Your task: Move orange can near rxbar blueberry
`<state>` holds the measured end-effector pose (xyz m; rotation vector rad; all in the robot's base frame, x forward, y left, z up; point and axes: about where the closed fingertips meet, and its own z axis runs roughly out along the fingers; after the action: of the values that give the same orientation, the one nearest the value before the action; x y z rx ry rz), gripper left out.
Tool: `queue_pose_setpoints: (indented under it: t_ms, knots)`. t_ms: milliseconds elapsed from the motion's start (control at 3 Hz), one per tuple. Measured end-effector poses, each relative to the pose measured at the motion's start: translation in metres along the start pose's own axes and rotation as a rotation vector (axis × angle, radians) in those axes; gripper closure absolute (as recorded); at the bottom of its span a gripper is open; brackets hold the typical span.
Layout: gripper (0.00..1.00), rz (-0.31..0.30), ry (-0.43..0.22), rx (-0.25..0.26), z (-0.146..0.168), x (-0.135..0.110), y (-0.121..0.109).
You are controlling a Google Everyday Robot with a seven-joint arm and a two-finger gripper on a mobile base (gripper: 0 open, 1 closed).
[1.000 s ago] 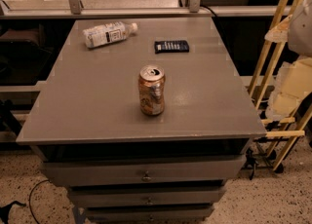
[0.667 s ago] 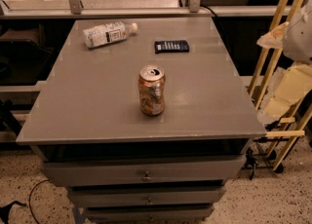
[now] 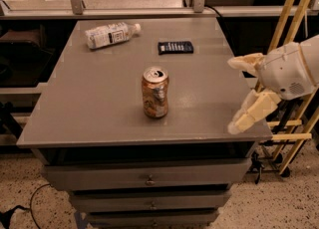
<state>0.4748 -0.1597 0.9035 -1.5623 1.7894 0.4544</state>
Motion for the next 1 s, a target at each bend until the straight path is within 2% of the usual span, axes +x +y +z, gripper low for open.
queue_pose_setpoints:
  t_ms: [333,667,1000]
  knots:
    - [0.0,0.005,-0.246,-0.025,0.03,-0.027,-0.007]
    - [0.0,-0.032,-0.413,-0.071,0.046,-0.067,-0.003]
    - [0.0,-0.036,-0.471,-0.118,0.071,-0.085,0.001]
